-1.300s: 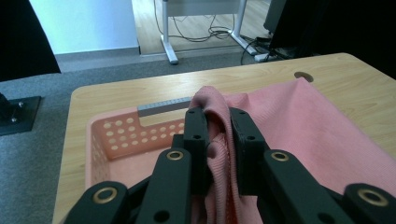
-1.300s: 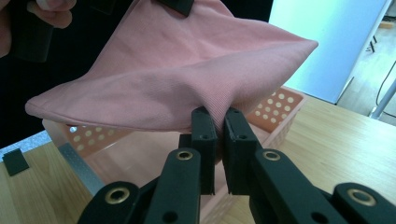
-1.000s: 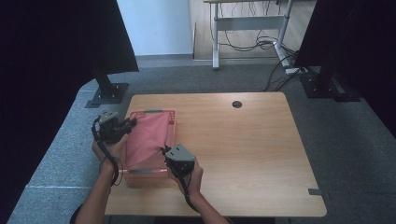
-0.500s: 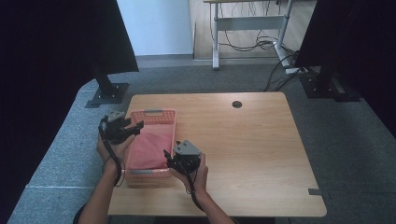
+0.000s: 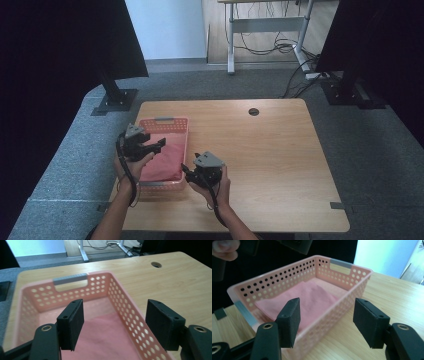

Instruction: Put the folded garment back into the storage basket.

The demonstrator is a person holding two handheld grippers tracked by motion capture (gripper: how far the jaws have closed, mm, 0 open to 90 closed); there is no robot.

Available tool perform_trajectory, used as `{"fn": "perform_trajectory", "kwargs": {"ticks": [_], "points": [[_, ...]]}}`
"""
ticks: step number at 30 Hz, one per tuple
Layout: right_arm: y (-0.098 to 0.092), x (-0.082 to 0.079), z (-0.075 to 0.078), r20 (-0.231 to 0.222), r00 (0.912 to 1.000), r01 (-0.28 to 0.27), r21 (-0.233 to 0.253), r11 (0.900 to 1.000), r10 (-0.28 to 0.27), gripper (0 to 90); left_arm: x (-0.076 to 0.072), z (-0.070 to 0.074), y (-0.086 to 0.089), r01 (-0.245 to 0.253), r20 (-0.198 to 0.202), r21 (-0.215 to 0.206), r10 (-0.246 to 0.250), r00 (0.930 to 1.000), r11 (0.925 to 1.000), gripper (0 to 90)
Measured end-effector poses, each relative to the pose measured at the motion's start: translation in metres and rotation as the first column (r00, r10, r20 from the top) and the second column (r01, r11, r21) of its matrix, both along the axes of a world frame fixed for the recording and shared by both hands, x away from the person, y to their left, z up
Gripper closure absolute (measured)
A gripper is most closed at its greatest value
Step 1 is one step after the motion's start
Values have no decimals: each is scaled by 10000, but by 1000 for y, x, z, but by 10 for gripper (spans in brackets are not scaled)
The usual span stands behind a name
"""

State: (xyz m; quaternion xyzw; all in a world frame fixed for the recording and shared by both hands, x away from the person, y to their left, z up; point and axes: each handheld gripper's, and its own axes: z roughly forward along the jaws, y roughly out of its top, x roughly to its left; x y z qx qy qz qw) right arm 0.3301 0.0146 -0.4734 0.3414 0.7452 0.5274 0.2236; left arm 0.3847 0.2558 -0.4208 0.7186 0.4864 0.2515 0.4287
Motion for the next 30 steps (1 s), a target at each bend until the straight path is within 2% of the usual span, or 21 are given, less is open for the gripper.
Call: {"fn": "perform_trajectory", "kwargs": {"ticks": [5, 10, 15, 17, 18, 19, 20, 22, 24, 28, 30], "points": [[-23, -1, -7, -113, 9999, 72, -69, 10000, -73, 392, -8, -14, -16, 326, -27, 113, -326, 9995, 9994, 292], [-54, -6, -12, -167, 9996, 226, -82, 9997, -228, 393, -20, -35, -37, 712, -43, 358, -711, 9975, 9968, 287], [-90, -15, -18, -169, 9990, 401, -227, 9989, -404, 391, -34, -53, -61, 1255, -95, 412, -1252, 9921, 9912, 284], [-104, -20, -21, -163, 9985, 516, -311, 9982, -521, 387, -41, -58, -72, 1571, -96, 389, -1568, 9876, 9868, 284], [-104, -20, -21, -163, 9985, 516, -311, 9982, -521, 387, -41, -58, -72, 1571, -96, 389, -1568, 9876, 9868, 284], [-112, -24, -23, -145, 9980, 605, -363, 9975, -610, 386, -48, -61, -81, 1822, -100, 547, -1819, 9833, 9817, 284], [-112, -24, -23, -145, 9980, 605, -363, 9975, -610, 386, -48, -61, -81, 1822, -100, 547, -1819, 9833, 9817, 280], [-133, -34, -29, -241, 9966, 780, -456, 9959, -791, 384, -60, -64, -93, 2161, 2, 619, -2166, 9763, 9744, 281], [-145, -40, -33, -304, 9958, 853, -518, 9950, -869, 384, -68, -66, -99, 2402, 23, 682, -2409, 9705, 9683, 281], [-165, -54, -43, -409, 9942, 965, -774, 9923, -998, 382, -85, -75, -112, 2930, -31, 994, -2942, 9557, 9509, 278], [-173, -59, -47, -466, 9933, 1025, -734, 9920, -1061, 381, -93, -83, -116, 3113, -210, 839, -3106, 9503, 9466, 279]]}}
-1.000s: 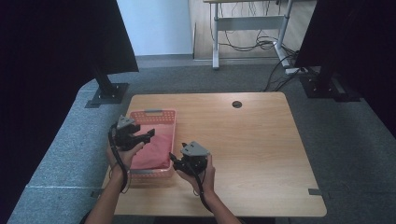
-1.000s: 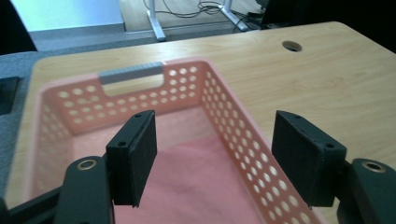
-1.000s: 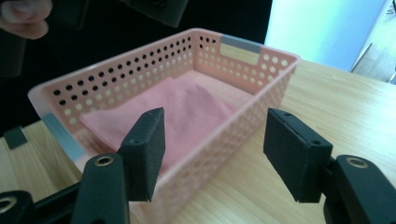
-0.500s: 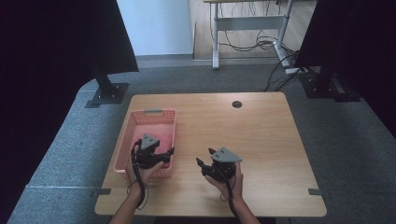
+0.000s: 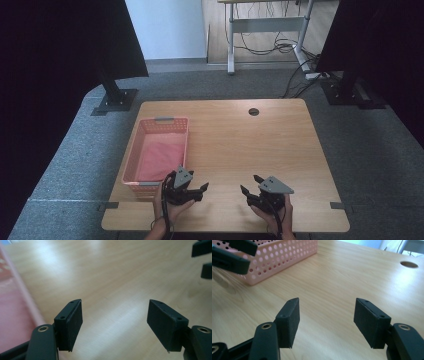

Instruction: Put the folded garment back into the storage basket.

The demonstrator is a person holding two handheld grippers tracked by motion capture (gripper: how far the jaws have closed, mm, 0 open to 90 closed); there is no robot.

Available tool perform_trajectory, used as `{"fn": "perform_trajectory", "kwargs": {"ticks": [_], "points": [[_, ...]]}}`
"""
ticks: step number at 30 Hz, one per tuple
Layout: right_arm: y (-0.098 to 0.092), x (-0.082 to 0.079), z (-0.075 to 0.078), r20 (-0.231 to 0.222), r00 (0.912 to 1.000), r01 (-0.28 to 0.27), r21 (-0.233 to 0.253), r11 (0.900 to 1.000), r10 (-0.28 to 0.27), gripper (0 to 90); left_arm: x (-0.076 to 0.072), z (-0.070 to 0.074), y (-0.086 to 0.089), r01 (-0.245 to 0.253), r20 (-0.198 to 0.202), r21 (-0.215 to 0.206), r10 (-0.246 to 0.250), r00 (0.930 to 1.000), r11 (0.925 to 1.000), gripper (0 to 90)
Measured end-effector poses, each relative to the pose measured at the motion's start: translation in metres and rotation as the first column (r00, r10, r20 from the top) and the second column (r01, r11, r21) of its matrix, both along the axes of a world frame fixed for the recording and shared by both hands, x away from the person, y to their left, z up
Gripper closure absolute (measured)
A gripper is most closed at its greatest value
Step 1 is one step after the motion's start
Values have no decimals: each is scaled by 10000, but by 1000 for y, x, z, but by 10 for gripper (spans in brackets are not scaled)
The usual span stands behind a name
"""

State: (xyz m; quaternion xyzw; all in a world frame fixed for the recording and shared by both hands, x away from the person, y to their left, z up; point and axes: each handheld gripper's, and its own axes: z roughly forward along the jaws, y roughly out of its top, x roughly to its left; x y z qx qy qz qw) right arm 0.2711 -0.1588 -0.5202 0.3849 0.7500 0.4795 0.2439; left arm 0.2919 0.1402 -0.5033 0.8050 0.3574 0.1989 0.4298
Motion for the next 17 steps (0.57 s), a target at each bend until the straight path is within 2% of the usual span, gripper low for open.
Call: {"fn": "perform_trajectory", "kwargs": {"ticks": [4, 6, 9, 17], "points": [[-11, -7, -7, -162, 9998, 134, 65, 9999, -133, 377, -11, -17, -5, 269, -418, 12, -268, 9988, 9996, 278], [-14, -9, -10, -245, 9996, 161, 55, 9999, -159, 374, -14, -24, -8, 372, -462, 560, -347, 9983, 9977, 275], [-17, -11, -13, -331, 9993, 205, 135, 9997, -200, 371, -16, -28, -6, 425, -676, 448, -394, 9969, 9981, 274], [-17, -13, -20, -514, 9987, 2, 34, 10000, 0, 367, -19, -30, -1, 408, -739, 307, -385, 9965, 9987, 273]]}}
